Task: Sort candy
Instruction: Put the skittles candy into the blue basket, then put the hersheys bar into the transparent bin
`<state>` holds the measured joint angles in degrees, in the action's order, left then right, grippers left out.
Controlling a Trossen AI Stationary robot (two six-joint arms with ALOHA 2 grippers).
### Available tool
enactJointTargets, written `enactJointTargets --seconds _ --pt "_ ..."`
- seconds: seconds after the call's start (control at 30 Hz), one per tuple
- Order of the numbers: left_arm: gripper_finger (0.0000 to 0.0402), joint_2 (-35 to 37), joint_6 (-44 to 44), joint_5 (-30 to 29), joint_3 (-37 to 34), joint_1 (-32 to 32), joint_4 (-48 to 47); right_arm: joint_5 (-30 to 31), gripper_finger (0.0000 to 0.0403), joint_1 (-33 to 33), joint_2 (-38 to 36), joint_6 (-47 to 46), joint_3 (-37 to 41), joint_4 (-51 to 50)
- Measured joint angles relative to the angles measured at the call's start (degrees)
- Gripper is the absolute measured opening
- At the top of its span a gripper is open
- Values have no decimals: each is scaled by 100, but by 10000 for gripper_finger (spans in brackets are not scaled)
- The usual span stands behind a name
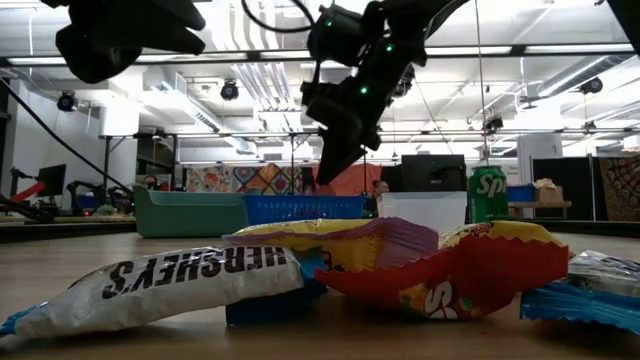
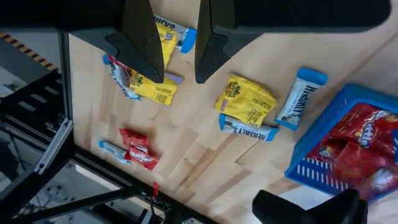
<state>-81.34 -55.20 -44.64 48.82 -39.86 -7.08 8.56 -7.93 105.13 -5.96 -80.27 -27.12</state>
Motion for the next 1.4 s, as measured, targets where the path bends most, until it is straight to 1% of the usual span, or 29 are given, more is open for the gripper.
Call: enactJointTargets --seconds 0.23,0.33,0.4,0.5,0.57,0.7,0.77,0.9,1.0,1.07,1.2,1.3,1.4 --pt "75 -4 53 -2 0 2 -45 -3 155 -95 34 119 -204 -325" --pt "75 -43 63 -6 0 9 -57 -29 177 -81 -111 192 -279 -494" --pt "75 -101 66 -83 0 13 -77 -247 186 -60 -264 200 -306 -549" --pt "75 -215 103 -185 -2 22 -69 -701 190 16 -504 165 -303 -647" --pt "75 -303 150 -201 -2 31 -52 -870 191 126 -673 106 -303 -764" --pt "75 -429 224 -180 -4 31 -38 -900 192 448 -996 -80 -301 -1105" --pt "75 -459 236 -80 -4 31 -36 -902 192 655 -1125 -216 -299 -1265" --pt "80 -520 257 334 -4 31 -10 -905 192 1122 -1274 -472 -292 -1547" --pt "98 -578 423 658 -4 31 -12 -907 192 1443 -1333 -718 -292 -1752" --pt "116 -628 536 759 -4 28 -7 -902 192 1649 -1347 -973 -290 -1888" --pt "157 -790 905 780 -2 26 77 -901 192 2036 -1350 -1337 -286 -2039" --pt "182 -1006 1245 782 -2 26 381 -902 192 2274 -1340 -1476 -250 -2068" --pt "194 -1306 1546 785 0 26 867 -902 192 2441 -1336 -1583 -156 -2066"
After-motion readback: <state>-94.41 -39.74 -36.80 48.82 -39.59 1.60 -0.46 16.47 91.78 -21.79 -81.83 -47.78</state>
